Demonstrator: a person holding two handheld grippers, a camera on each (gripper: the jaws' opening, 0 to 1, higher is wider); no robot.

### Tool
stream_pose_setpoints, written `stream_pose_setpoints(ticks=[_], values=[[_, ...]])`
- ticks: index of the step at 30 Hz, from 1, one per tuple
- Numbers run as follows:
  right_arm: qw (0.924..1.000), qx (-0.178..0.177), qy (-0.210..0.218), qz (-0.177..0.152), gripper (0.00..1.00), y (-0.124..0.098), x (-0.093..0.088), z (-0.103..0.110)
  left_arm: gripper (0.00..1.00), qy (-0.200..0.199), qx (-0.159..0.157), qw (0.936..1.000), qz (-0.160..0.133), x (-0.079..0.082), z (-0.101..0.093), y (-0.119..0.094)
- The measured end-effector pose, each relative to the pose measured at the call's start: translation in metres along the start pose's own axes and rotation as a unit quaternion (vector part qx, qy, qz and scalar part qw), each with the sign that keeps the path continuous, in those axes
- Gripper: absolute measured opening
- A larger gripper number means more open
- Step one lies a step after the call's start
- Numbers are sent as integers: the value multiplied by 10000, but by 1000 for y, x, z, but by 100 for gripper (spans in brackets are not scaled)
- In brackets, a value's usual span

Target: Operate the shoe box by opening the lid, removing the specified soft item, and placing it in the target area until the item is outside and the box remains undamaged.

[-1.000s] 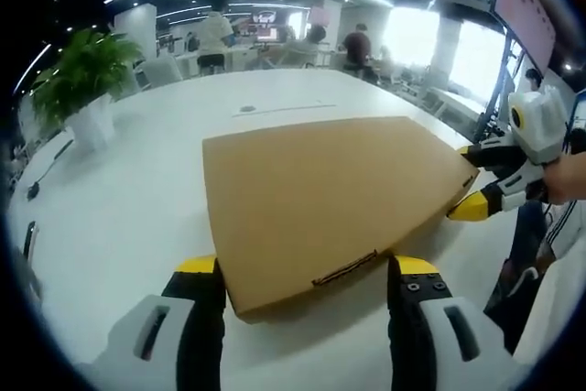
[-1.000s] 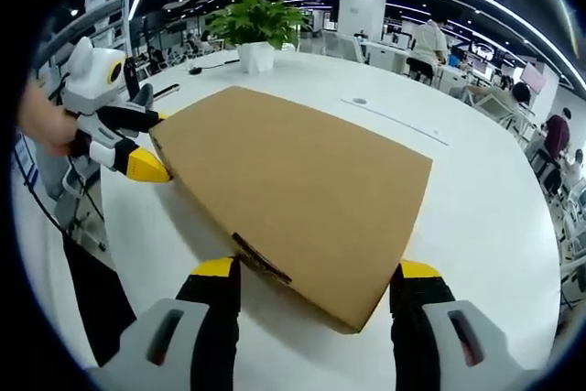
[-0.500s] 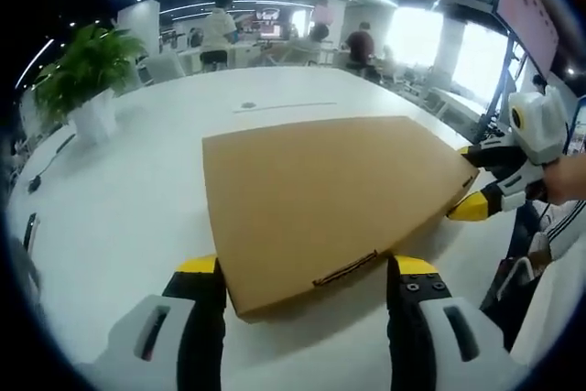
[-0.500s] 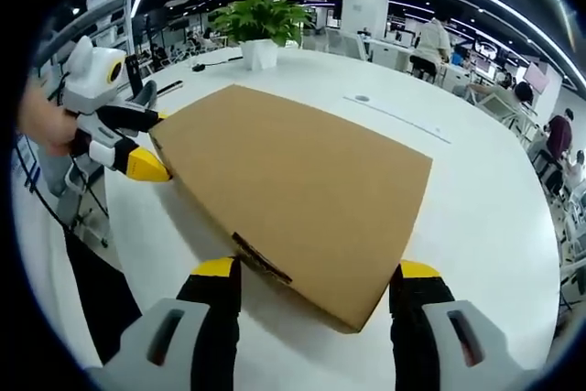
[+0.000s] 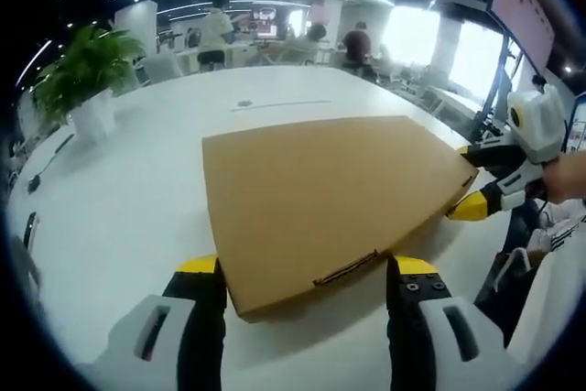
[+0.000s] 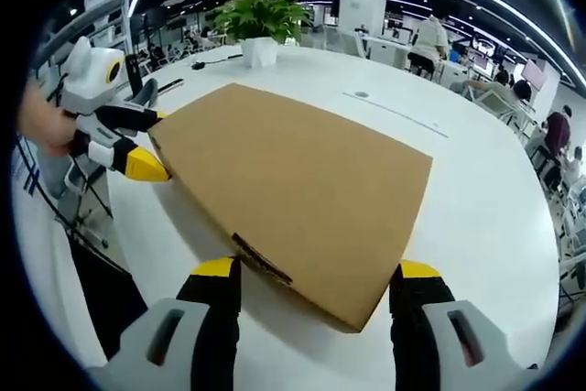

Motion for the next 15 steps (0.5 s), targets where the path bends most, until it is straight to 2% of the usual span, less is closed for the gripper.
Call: stream_pose_setpoints(ticks=[6,15], values=[[10000,0,21,-10,66,-3,-4,3,72,22,-21,10000,68,-2,-2,-3],[10000,-37,73,-23,65,-7,-9,9,72,54,-31,10000,-12,-7,-4,-8]])
Point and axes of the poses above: the point that each gripper's makers call its tool centre point, and the gripper's own axes: y roughly forward along the fingers, z roughly to its left, x roughly out of its top, the point moved 2 cm from there along -y, roughly backward along the fingers, and after that the axes turned 9 degrees about x, right-handed, at the moved point
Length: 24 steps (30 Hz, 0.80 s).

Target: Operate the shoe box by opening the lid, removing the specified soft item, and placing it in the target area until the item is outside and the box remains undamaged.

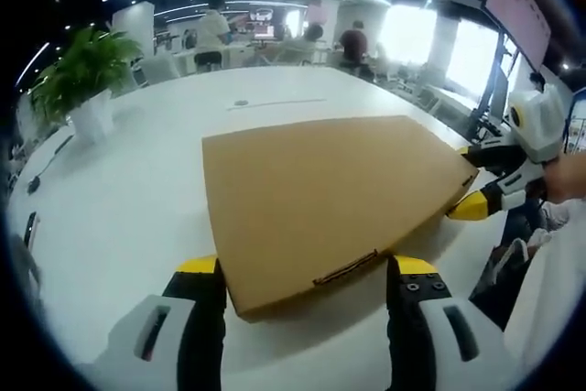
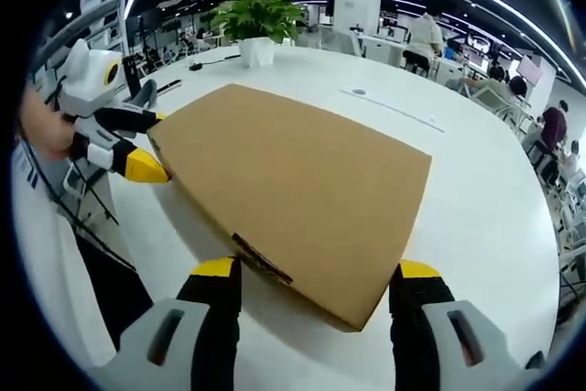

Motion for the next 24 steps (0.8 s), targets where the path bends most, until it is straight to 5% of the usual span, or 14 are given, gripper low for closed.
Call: stream_pose_setpoints(ticks=[24], values=[[9997,9,208,107,64,-6,-7,8,66,289,-49,9996,-1,-8,1,-8]])
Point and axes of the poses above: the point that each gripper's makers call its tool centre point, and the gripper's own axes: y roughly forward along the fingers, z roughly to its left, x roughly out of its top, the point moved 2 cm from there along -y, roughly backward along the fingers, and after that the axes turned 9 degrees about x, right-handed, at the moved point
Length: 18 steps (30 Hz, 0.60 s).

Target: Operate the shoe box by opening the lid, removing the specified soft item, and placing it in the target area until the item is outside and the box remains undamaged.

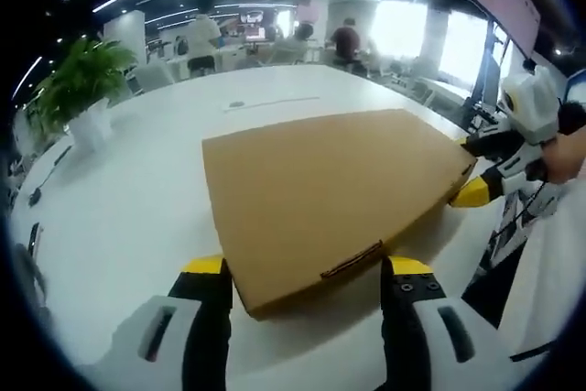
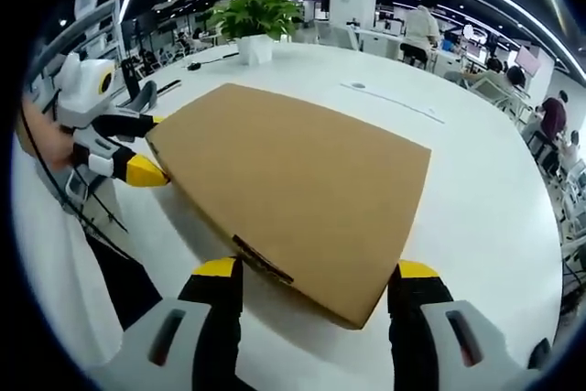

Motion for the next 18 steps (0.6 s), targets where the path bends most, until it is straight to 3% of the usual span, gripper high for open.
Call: stream_pose_setpoints(ticks=[18], values=[[9998,-56,150,-125,62,-11,-14,11,66,-163,61,9998,-115,-13,-9,-12]])
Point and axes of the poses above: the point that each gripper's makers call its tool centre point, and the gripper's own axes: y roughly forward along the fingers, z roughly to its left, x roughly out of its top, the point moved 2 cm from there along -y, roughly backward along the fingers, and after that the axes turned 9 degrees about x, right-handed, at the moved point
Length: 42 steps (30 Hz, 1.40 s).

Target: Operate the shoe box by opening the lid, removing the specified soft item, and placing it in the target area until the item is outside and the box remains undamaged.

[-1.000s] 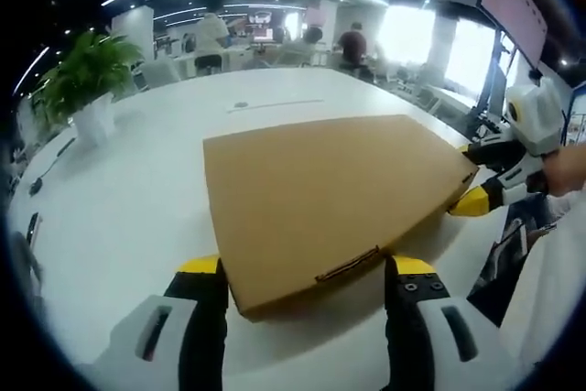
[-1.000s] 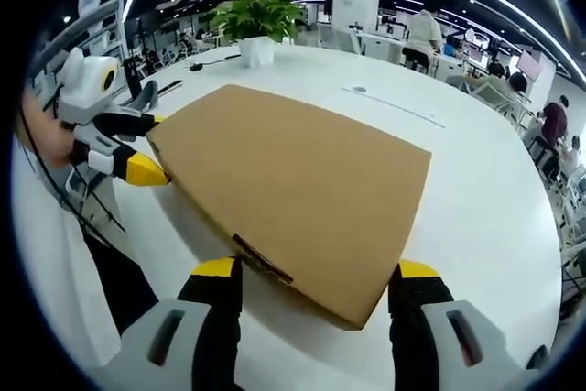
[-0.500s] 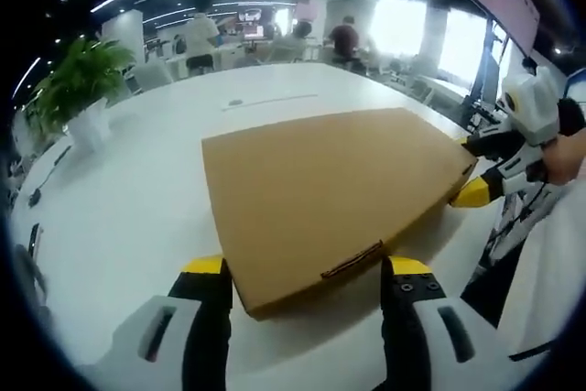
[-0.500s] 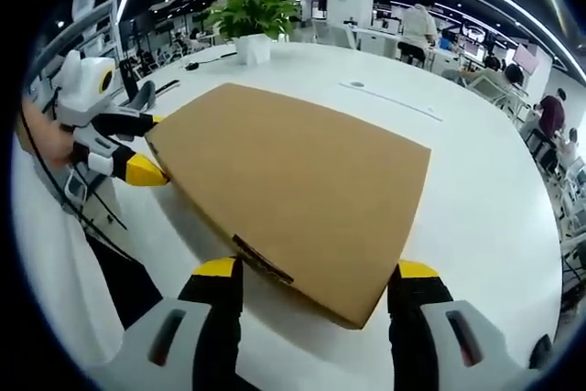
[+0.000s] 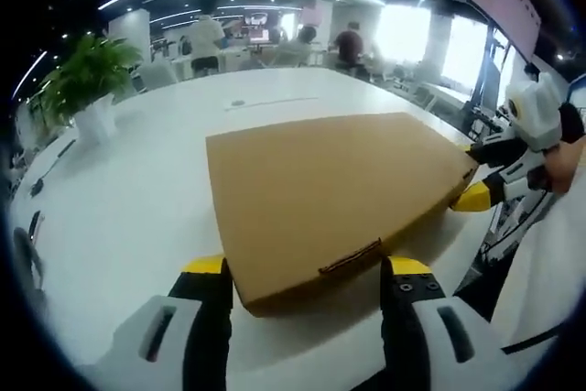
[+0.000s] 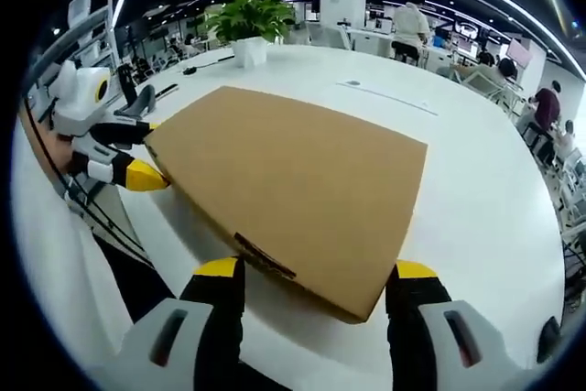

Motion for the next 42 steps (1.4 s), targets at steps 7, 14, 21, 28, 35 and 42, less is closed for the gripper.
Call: stream_pose_setpoints(ticks=[7,14,21,28,35,42], values=[[9999,-3,-113,-14,62,1,-3,-1,65,-104,32,9999,27,-3,-1,-2],[9991,-20,-378,165,59,0,-4,-4,65,-131,40,9999,102,-3,-1,-2],[9992,138,-281,235,57,-2,-4,-6,60,-362,-142,9991,151,-5,3,-6],[9991,5,-276,316,53,-12,-14,-6,48,-445,-140,9988,127,-6,16,-19],[9993,277,-234,-56,64,-21,-1,1,47,-359,-112,9987,-336,7,22,-35],[9980,127,33,-621,78,-35,11,-19,61,-588,-169,9971,-453,15,31,-39]])
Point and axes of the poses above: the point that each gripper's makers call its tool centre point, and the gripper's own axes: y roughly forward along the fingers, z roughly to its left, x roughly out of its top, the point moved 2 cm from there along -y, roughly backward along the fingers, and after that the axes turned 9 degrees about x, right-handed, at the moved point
